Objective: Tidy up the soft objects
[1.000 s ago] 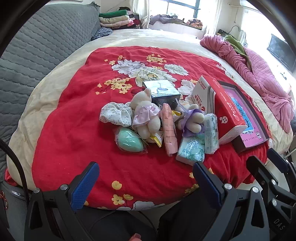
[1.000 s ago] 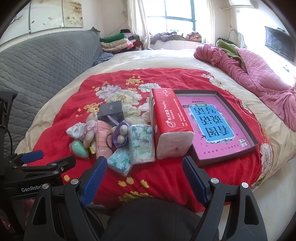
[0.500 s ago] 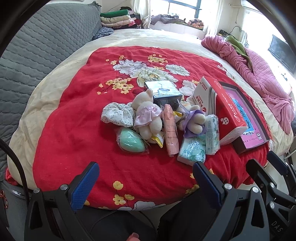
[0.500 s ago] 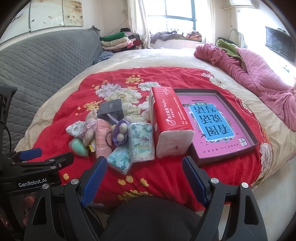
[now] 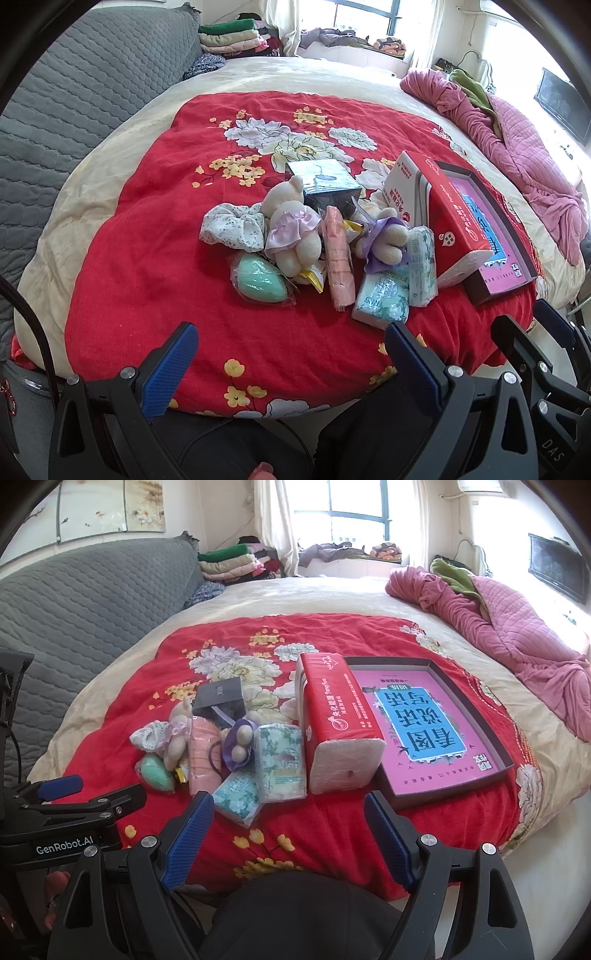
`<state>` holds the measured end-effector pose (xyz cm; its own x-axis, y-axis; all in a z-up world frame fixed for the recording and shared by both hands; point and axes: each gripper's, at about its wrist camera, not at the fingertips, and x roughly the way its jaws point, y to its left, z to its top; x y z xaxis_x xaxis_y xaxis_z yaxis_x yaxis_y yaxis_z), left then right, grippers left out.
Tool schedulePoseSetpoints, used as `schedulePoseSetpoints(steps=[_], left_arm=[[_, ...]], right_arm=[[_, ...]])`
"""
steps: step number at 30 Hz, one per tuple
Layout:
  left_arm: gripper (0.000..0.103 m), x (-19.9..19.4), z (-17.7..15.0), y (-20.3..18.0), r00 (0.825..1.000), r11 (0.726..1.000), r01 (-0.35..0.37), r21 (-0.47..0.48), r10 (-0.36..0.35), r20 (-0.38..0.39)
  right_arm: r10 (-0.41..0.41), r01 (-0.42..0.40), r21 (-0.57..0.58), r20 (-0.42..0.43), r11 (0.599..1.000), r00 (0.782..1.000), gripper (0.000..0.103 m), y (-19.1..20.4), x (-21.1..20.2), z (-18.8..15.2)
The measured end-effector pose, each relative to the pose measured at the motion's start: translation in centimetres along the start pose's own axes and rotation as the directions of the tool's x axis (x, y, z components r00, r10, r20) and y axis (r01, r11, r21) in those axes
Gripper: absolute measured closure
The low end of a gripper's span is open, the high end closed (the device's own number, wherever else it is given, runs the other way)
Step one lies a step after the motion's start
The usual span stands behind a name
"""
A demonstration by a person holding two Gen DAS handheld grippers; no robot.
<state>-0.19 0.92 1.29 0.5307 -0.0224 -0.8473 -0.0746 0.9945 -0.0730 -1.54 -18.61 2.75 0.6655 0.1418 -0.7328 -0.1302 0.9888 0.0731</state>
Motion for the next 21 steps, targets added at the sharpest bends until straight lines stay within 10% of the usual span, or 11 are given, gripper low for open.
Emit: schedulePoseSetpoints(steps=[21], left_arm=[[0.002, 0.9, 0.0, 2.6, 0.999, 0.998, 0.017, -0.065, -0.019, -0.034]], right_arm=[[0.025, -0.024, 0.014, -0.039, 1.000, 0.999, 0.019, 0.4, 1.5, -0.1]])
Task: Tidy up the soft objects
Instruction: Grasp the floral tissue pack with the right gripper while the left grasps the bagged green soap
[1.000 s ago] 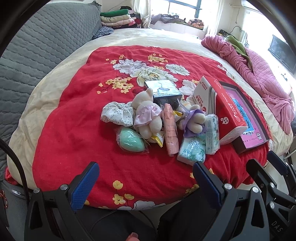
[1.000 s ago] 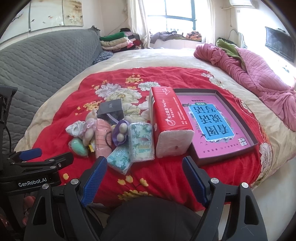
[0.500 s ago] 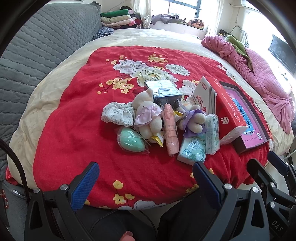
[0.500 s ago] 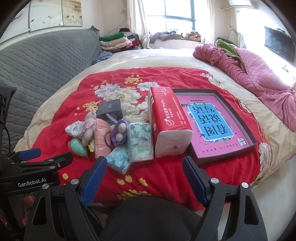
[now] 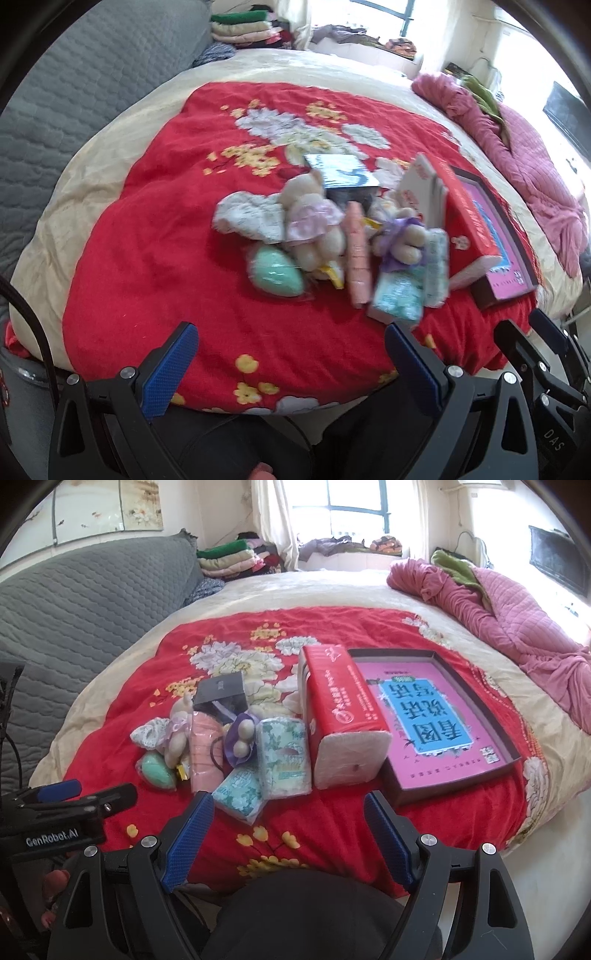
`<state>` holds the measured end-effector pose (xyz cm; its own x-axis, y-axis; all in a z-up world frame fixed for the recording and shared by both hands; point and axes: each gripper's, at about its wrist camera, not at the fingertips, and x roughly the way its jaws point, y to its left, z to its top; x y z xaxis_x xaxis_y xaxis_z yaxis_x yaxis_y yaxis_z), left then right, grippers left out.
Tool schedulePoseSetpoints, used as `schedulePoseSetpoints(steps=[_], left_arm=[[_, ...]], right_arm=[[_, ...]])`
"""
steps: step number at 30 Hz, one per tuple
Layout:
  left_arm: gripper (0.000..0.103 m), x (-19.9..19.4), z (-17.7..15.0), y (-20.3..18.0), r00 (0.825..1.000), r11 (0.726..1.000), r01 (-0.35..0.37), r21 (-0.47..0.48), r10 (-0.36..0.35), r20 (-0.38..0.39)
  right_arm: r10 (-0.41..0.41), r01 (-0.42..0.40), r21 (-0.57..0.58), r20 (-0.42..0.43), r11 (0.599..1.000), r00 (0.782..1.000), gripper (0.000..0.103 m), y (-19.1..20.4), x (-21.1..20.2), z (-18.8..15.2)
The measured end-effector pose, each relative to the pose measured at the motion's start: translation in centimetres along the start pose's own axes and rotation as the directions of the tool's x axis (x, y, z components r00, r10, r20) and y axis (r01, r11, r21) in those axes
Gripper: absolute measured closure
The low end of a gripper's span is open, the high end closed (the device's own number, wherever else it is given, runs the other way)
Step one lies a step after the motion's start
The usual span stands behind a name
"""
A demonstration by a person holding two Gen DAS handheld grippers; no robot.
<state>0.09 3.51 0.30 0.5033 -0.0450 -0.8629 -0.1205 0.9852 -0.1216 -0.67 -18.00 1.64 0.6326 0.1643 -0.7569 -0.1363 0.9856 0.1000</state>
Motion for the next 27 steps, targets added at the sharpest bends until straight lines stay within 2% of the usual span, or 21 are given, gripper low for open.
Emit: schedulePoseSetpoints(steps=[8, 11, 19, 23, 27], left_arm=[[0.002, 2.3, 0.2, 4.3, 0.999, 0.995, -0.001, -0.095, -0.004, -0.050], [0.002, 3.3, 0.7, 4.7, 0.998, 0.994, 0.003, -0.106, -0.009, -0.064], [0.002, 6.1, 2.5, 4.1, 0.993, 0.988, 0.067, -0.140, -0.079, -0.085], [0.017, 7.4, 2.8, 4.3, 0.992, 0.986, 0.069, -0.151, -0.084, -0.094], [0.019, 8.3, 2.7, 4.8, 0.989, 0.981, 0.085, -0.176, -0.105, -0.107]], right_arm=[[0.012, -0.012, -0.025, -0.028, 1.000, 1.000, 0.019, 1.9, 2.6, 0.7], [0.005, -0.006, -0.021, -0.039, 1.000, 0.999, 0.019, 1.9, 3.4, 1.0], [-0.019, 0.019, -0.003, -0.067, 1.000, 0.998, 0.019, 1.6, 5.4, 1.4], [-0.031, 0.031, 0.008, -0.078, 0.999, 0.997, 0.019, 1.4, 6.3, 1.8], [-0.063, 0.064, 0.000, -0.081, 0.998, 0.995, 0.019, 1.6, 7.4, 2.1]])
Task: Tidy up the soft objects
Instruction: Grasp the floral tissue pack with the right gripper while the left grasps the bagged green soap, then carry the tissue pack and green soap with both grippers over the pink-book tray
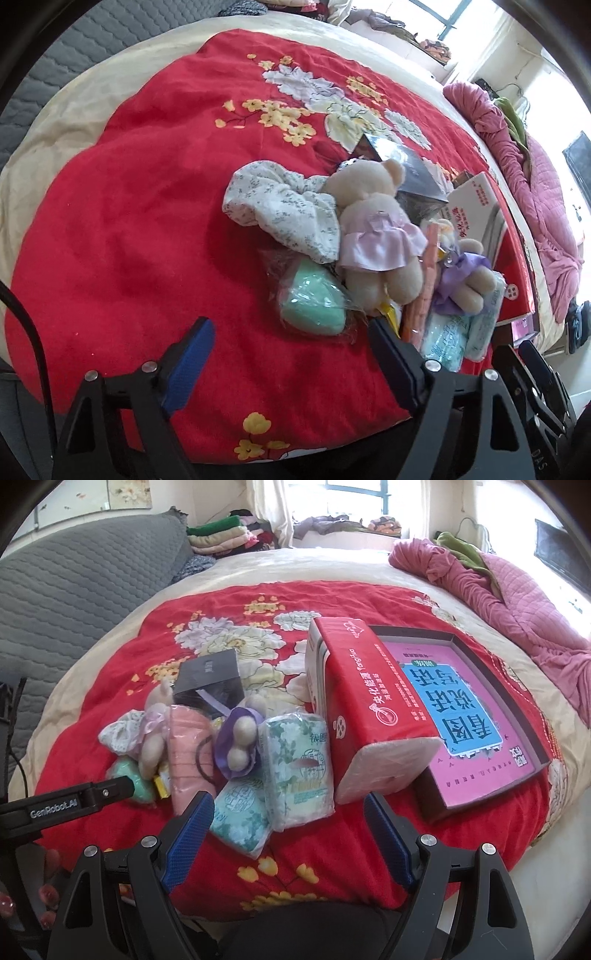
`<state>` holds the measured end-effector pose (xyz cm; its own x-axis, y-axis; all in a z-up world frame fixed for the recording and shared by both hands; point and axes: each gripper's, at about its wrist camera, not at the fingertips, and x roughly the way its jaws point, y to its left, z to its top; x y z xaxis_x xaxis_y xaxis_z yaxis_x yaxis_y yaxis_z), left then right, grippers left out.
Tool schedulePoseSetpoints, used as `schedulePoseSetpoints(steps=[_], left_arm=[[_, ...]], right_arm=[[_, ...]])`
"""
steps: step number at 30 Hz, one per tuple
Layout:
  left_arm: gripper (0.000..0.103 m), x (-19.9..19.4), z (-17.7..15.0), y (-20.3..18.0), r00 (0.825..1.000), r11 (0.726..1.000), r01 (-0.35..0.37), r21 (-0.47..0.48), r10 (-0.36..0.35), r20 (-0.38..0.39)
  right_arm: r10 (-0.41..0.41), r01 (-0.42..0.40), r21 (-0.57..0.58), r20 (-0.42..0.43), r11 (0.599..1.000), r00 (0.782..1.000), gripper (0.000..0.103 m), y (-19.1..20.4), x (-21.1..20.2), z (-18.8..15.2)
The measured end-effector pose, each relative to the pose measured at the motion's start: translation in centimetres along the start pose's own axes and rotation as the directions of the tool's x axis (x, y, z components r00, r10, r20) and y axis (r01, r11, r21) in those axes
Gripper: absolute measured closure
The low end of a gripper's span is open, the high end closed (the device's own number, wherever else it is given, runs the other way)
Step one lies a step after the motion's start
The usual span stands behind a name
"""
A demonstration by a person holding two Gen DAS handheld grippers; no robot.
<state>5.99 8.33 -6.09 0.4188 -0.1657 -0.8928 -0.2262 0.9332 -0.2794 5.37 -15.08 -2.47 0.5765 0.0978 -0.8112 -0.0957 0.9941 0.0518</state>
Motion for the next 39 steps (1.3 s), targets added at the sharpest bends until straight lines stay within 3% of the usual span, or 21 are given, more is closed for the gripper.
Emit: schedulePoseSetpoints(steps=[2, 6, 11, 13, 18, 20, 23, 39], left_arm=[[0.020, 0.2, 0.0, 0.2, 1.000, 1.000, 0.009, -0.007, -0.009, -0.004], [0.021, 0.5, 0.0, 0.5, 0.999, 0.999, 0.030, -0.023, -0.031, -0.010], [0.022, 1.2, 0.2, 0.6, 0.999, 0.999, 0.036, -0.032, -0.037, -0.019], [0.022, 1.4, 0.3, 0.6, 0.999, 0.998, 0.044, -0.039, -0.045, -0.024], [0.030, 2.2, 0.5, 0.9, 0.996, 0.995, 0.079, -0.054, -0.081, -0.036], [0.041, 2.3, 0.7, 1.0, 0.994, 0.993, 0.097, -0.060, -0.100, -0.035], [0.060, 2.6, 0.9, 0.7, 0.989, 0.988, 0.142, -0.055, -0.145, -0.037], [0.065, -1.2, -0.8, 0.0, 0.990, 0.991, 0.133, 0.016, -0.134, 0.042]], right_arm=[[-0.014, 0.014, -0.004, -0.009, 1.000, 1.000, 0.021, 0.1, 0.6, 0.2], [-0.058, 0.057, -0.020, -0.060, 0.998, 0.997, 0.041, 0.5, 2.6, 0.3], [-0.078, 0.077, -0.023, -0.083, 0.997, 0.994, 0.043, 0.7, 4.3, 0.4], [-0.095, 0.092, -0.035, -0.087, 0.995, 0.992, 0.054, 0.8, 5.0, 0.5], [-0.075, 0.075, -0.002, -0.087, 0.997, 0.993, 0.069, 0.0, 5.3, 0.7], [-0.063, 0.064, 0.015, -0.074, 0.998, 0.995, 0.072, -0.3, 4.8, 0.6], [-0.042, 0.044, 0.041, -0.044, 0.998, 0.998, 0.073, -0.9, 3.5, 0.5], [0.067, -0.073, 0.098, 0.066, 0.992, 0.996, 0.073, -2.5, -1.4, -0.1]])
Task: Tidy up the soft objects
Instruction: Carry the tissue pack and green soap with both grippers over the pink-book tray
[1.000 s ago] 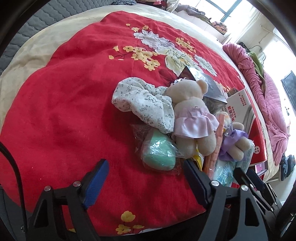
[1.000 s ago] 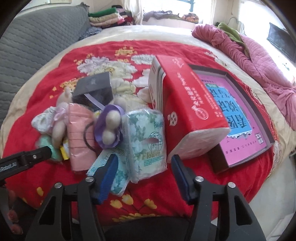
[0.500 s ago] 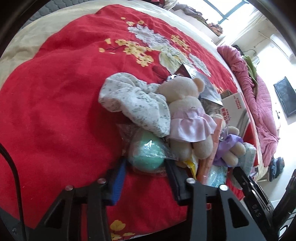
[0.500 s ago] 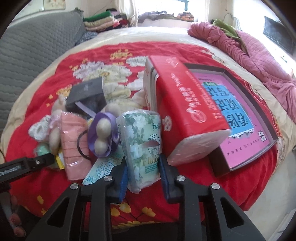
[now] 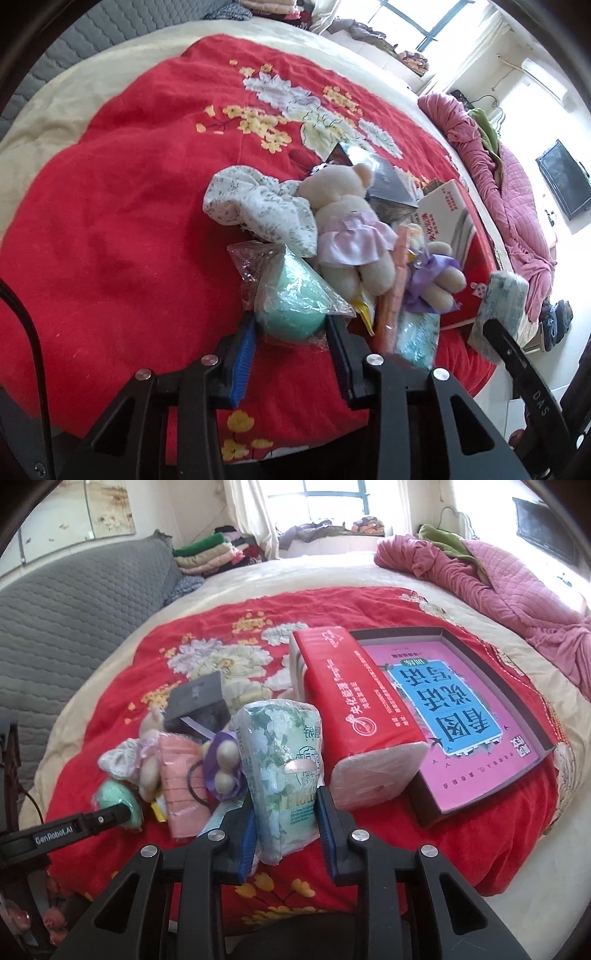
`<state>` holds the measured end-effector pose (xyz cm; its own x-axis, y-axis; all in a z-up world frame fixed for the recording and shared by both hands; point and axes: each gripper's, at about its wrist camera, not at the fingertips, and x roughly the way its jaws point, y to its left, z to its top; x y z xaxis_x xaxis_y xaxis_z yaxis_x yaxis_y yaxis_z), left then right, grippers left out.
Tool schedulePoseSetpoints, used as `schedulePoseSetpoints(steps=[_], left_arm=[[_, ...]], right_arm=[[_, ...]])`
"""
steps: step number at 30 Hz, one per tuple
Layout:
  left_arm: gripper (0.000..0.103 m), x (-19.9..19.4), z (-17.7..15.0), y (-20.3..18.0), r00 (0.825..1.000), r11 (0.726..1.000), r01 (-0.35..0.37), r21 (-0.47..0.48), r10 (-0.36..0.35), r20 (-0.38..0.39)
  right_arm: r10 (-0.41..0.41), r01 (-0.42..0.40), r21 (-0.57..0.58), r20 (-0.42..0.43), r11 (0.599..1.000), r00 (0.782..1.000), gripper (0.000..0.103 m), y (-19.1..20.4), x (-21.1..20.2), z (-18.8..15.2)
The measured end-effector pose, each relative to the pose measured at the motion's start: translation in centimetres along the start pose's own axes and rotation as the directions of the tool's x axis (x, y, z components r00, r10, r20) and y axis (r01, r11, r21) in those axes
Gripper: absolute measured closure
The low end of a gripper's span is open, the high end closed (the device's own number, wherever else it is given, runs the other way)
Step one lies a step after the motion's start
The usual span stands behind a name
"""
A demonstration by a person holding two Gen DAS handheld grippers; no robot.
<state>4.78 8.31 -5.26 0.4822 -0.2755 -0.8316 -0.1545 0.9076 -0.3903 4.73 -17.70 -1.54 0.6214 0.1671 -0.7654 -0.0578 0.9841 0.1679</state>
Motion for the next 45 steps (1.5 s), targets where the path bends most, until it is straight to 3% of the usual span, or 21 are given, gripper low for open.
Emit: schedulePoseSetpoints(steps=[13, 22, 35, 45], left_arm=[[0.065, -3.8, -1.4, -1.7, 0.999, 0.999, -0.011, 0.050, 0.009, 0.047], [0.065, -5.8, -1.4, -5.4, 0.997, 0.992, -0.002, 0.128, -0.008, 0.080], [0.065, -6.0, 0.0, -15.2, 0.992, 0.958, 0.053, 0.283, -0.083, 0.096], [0.065, -3.4, 0.8, -24.3, 0.989, 0.903, 0.089, 0.420, -0.129, 0.067]], right_arm=[[0.057, -0.060, 0.032, 0.101, 0.998, 0.993, 0.073, -1.1, -3.4, 0.5], [0.051, -0.063, 0.070, 0.167, 0.996, 0.985, 0.073, -3.0, -5.4, 1.1], [0.028, -0.059, 0.115, 0.255, 0.992, 0.967, 0.073, -6.8, -7.7, 1.9], [-0.108, 0.063, 0.154, 0.302, 0.986, 0.947, 0.073, -12.9, -9.4, 3.6]])
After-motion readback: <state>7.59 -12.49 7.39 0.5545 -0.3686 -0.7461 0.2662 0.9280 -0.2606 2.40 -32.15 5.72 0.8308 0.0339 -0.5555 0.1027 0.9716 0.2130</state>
